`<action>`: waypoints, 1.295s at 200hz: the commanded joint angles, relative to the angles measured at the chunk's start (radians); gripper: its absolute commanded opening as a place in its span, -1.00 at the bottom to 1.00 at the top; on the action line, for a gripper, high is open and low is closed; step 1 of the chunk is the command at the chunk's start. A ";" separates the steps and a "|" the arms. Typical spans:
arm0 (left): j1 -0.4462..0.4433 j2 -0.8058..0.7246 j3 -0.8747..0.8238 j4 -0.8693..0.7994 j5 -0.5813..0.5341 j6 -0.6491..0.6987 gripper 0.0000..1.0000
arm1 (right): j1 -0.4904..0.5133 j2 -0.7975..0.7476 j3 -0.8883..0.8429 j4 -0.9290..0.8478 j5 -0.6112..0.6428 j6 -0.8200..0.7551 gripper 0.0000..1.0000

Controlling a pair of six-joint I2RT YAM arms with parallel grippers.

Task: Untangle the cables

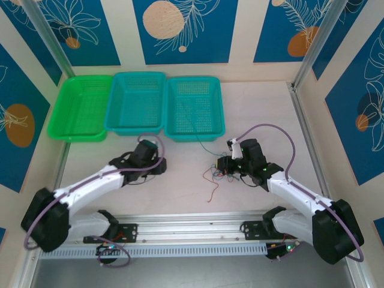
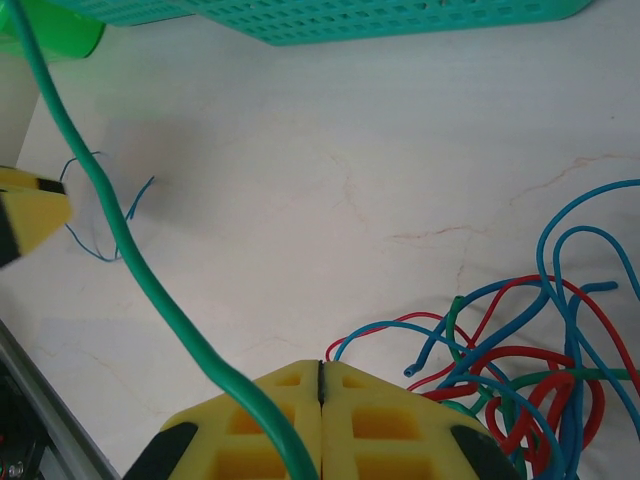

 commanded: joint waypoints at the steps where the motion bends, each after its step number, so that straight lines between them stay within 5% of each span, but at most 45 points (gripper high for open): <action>1: -0.043 0.140 0.072 -0.111 -0.100 0.087 0.13 | 0.010 -0.023 0.031 -0.030 0.000 0.011 -1.00; 48: -0.057 0.309 0.117 -0.158 -0.190 0.072 0.10 | 0.016 -0.033 0.033 -0.050 0.005 0.005 -1.00; 64: -0.059 0.301 0.099 -0.153 -0.215 0.063 -0.29 | 0.018 -0.034 0.033 -0.048 0.007 0.010 -1.00; 79: -0.059 0.269 0.083 -0.140 -0.212 0.062 -0.99 | 0.018 -0.033 0.030 -0.043 0.010 0.015 -1.00; 141: -0.003 -0.073 0.207 -0.237 -0.223 0.142 -1.00 | 0.019 -0.033 0.041 -0.037 0.012 0.034 -1.00; 165: 0.133 -0.101 0.375 -0.271 -0.220 0.248 -1.00 | 0.020 -0.034 0.050 -0.037 0.011 0.034 -1.00; 197: 0.439 -0.006 0.616 -0.220 -0.247 0.329 -1.00 | 0.019 -0.030 0.050 -0.020 0.009 0.045 -1.00; 221: 0.667 0.177 0.790 -0.172 -0.171 0.277 -1.00 | 0.018 -0.026 0.067 -0.031 -0.006 0.034 -1.00; 259: 0.816 0.551 1.166 -0.260 -0.152 0.257 -1.00 | 0.014 -0.043 0.074 -0.065 -0.011 0.022 -1.00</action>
